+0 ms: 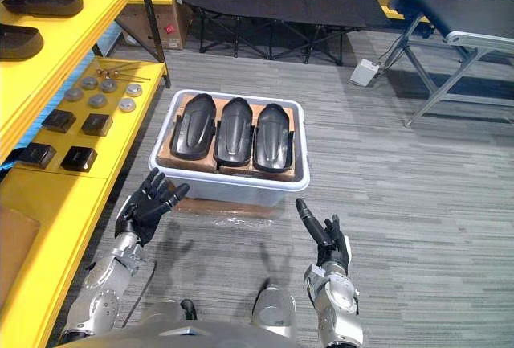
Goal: Walk over and take three plastic housings, then place them on the shelf
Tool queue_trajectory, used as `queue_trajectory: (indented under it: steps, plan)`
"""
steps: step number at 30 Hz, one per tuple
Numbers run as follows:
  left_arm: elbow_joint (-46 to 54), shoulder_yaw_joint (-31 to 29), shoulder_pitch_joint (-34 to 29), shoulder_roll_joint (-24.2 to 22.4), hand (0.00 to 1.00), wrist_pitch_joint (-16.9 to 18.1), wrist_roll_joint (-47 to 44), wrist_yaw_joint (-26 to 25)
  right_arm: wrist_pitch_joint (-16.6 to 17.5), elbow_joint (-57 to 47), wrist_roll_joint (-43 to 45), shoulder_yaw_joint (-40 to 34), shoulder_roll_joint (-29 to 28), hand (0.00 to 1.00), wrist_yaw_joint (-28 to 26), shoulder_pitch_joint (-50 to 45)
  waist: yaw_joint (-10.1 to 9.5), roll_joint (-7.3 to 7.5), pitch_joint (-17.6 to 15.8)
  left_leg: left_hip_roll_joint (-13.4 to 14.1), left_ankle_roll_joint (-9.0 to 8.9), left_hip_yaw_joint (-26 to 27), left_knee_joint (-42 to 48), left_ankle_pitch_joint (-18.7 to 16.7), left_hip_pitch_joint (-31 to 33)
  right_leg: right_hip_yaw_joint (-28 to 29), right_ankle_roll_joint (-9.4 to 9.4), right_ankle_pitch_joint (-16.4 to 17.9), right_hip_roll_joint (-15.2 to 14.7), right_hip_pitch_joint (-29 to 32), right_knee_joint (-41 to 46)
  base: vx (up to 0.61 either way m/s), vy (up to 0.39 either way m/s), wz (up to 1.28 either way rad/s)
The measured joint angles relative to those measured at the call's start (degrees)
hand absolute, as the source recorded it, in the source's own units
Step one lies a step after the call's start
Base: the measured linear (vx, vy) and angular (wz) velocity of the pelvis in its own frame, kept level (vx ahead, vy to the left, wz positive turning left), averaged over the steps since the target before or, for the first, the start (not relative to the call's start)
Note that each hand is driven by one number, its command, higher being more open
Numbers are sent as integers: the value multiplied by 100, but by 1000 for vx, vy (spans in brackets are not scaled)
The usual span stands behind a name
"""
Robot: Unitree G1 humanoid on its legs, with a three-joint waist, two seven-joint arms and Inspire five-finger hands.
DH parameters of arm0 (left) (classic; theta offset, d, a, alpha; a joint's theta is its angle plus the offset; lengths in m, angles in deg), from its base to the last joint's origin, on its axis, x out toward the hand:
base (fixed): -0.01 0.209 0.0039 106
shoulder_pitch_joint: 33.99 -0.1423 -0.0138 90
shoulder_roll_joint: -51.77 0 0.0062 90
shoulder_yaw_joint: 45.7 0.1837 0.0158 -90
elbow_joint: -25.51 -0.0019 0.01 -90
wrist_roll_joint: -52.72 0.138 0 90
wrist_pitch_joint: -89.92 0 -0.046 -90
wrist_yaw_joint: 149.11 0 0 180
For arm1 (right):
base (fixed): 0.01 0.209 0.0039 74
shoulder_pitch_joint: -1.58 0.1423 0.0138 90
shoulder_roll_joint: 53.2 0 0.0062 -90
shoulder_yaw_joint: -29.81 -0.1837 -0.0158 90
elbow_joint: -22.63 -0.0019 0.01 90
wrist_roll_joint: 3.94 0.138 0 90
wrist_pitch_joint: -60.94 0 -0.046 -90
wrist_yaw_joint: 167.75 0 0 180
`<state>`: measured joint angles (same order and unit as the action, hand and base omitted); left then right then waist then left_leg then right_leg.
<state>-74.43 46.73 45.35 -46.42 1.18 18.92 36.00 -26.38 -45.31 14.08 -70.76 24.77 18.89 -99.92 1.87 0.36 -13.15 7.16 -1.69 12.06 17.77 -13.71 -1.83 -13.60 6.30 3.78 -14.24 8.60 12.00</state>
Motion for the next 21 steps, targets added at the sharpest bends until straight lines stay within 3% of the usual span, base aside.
queue_trajectory:
  steps: [1, 3, 4, 6, 7, 9, 10, 11, 12, 13, 14, 16, 17, 18, 19, 20, 21]
  plan:
    - [-37, 4, 2, 1, 100, -27, -36, 16, -2, -1, -88, 2, 0, 100, -2, -47, -2, 12, 5, 32, -60, -76, 79, -67, -2, 97, -20, -127, 25, -3, -155, 137, -194, 59]
    - [-130, 78, 6, 88, 100, -47, -178, 39, -3, -30, -226, 22, 17, 100, -17, -250, 5, 167, 37, 120, -375, -519, 470, -398, 29, 489, 16, -547, 63, -182, -300, 188, -322, 85]
    - [-149, 126, 0, 82, 100, -49, -177, 39, -3, -35, -226, -9, 29, 100, -15, -276, 16, 116, 55, 185, -476, -642, 496, -458, 28, 510, 21, -639, 155, -177, -135, 284, -459, 93]
    - [-145, 309, -22, 15, 100, -51, -179, 52, -4, -84, -236, -149, 127, 100, 6, -280, -14, -189, 144, 454, -623, -887, 393, -498, 24, 431, -35, -402, 422, -49, 321, 269, -327, 47]
    - [-145, 373, -42, -57, 100, -56, -213, 55, -25, -219, -290, -175, 214, 100, -4, -243, -46, -334, 221, 605, -607, -932, 146, -462, -30, 354, -128, -122, 531, 114, 617, 319, -253, 18]
    - [-150, 377, -58, -149, 100, -156, -355, 43, -27, -393, -407, -195, 293, 100, -54, -169, -2, -422, 215, 713, -469, -969, 287, -150, -45, 196, -269, 241, 603, 96, 885, 327, -266, 26]
    - [-151, 370, -112, -216, 100, -172, -485, 41, -27, -427, -406, -250, 323, 100, -114, -128, 21, -412, 205, 802, -237, -1025, 1128, 28, 332, 86, -332, 292, 651, -65, 892, 312, -300, 29]
    - [-159, 350, -134, -299, 100, -220, -485, 42, -25, -491, -406, -339, 365, 100, -170, -142, 8, -421, 151, 957, -159, -1091, 2125, 434, 779, -48, -420, 348, 735, -401, 746, 324, -304, 32]
    - [-173, 349, -132, -316, 100, -254, -482, 51, -11, -505, -408, -377, 395, 100, -214, -148, -2, -371, 93, 997, -186, -1125, 2561, 543, 965, -132, -443, 361, 751, -619, 574, 341, -222, 33]
    - [-200, 354, -136, -334, 100, -291, -481, 75, 11, -514, -426, -448, 438, 100, -240, -135, -8, -378, 32, 950, -260, -1097, 2909, 414, 1085, -199, -456, 369, 755, -983, 366, 322, -161, 21]
    - [-203, 368, -197, -357, 100, -294, -480, 140, 109, -621, -450, -640, 502, 100, -245, -122, -35, -289, -29, 751, -229, -849, 2696, 179, 1188, -252, -453, 367, 691, -1334, 100, 353, -127, 10]
    - [-174, 369, -223, -366, 100, -292, -469, 152, 287, -823, -610, -902, 564, 100, -216, -92, -18, -363, -10, 466, -188, -440, 1673, 153, 1266, -302, -442, 360, 607, -1484, -49, 283, -15, -1]
    - [-149, 367, -227, -376, 100, -287, -443, 135, 356, -899, -651, -999, 605, 100, -187, -105, -18, -402, 4, 317, -186, -327, 1055, 293, 1286, -334, -434, 362, 567, -1493, -49, 224, 76, -1]
    - [-94, 372, -239, -389, 100, -287, -347, 75, 394, -1005, -742, -1070, 682, 100, -99, -124, -22, -473, 26, 183, -88, -257, 324, 1052, 1263, -330, -317, 414, 570, -1506, -14, 174, 79, -3]
    - [-34, 370, -268, -405, 100, -282, -331, 20, 394, -1086, -863, -1100, 734, 100, -70, -152, -18, -530, 33, 157, -93, -274, 79, 1520, 1261, -323, -218, 473, 603, -1542, -12, 235, 119, 3]
    - [-25, 328, -227, -362, 100, -258, -210, -127, 400, -1113, -918, -1123, 736, 100, -5, -126, 6, -477, 51, 24, -46, -254, -137, 1336, 1095, -288, -115, 544, 519, -1585, -12, 238, 144, 7]
    - [37, 312, -211, -325, 100, -148, -24, -450, 398, -1153, -1092, -1119, 735, 100, 30, -85, -1, -335, 50, -146, 15, -206, -519, 1499, 1007, -270, -53, 503, 376, -1464, -6, 209, 143, 9]
